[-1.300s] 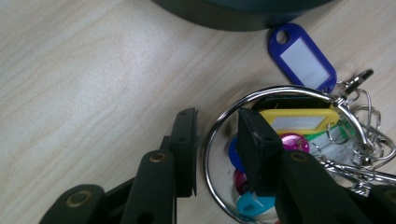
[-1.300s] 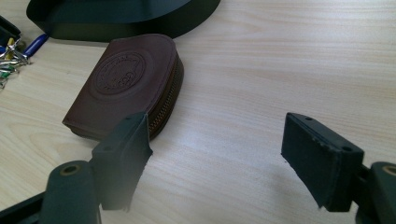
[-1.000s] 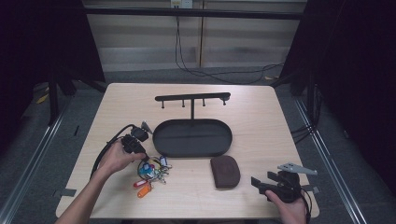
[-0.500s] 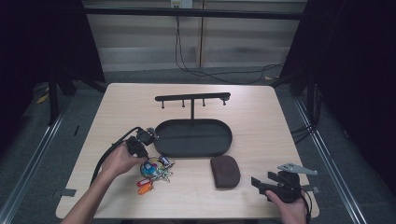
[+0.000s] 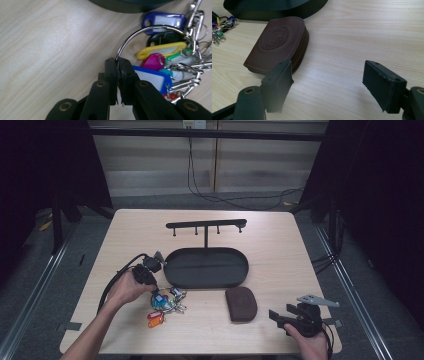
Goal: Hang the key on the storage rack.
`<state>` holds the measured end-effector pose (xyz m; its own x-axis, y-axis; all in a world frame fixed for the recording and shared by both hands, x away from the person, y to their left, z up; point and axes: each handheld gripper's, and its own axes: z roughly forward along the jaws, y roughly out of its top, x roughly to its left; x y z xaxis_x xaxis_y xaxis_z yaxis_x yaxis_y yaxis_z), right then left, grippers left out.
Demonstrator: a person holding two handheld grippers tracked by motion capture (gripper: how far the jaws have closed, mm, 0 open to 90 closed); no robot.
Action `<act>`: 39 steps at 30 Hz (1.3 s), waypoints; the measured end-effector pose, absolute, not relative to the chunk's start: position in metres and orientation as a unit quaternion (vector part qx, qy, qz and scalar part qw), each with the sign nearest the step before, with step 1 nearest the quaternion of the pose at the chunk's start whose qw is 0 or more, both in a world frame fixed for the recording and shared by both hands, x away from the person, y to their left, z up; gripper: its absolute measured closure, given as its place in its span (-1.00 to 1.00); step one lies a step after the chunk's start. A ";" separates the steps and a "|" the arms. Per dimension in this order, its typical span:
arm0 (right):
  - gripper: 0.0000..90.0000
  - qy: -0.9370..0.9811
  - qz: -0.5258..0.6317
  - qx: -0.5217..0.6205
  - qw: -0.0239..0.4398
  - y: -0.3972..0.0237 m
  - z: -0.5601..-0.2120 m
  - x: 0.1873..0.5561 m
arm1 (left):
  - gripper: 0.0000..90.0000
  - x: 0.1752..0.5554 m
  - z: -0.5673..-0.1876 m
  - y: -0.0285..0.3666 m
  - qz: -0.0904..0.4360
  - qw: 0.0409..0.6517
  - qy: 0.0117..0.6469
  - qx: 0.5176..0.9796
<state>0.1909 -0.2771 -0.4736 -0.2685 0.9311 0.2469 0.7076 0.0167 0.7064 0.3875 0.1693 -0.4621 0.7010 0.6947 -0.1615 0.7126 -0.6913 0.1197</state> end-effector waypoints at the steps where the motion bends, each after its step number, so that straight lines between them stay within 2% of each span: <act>1: -0.48 0.698 0.383 0.587 0.145 -0.277 -0.474 0.191 | 0.92 0.387 -0.460 0.170 -0.053 0.092 0.388 0.916; 15: -0.48 0.697 0.384 0.588 0.146 -0.278 -0.474 0.191 | 0.95 0.382 -0.434 0.174 -0.082 0.137 0.378 0.912; 29: -0.48 0.696 0.385 0.589 0.145 -0.278 -0.474 0.191 | 0.95 0.369 -0.410 0.162 -0.082 0.155 0.351 0.920; 39: -0.48 0.695 0.384 0.590 0.146 -0.278 -0.474 0.191 | 0.95 0.350 -0.391 0.142 -0.072 0.168 0.309 0.933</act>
<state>0.1912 -0.2777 -0.4738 -0.2619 0.9323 0.2494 0.7079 0.0099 0.7063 0.3502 0.1420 -0.3913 0.7982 0.5534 -0.2378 0.6016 -0.7518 0.2700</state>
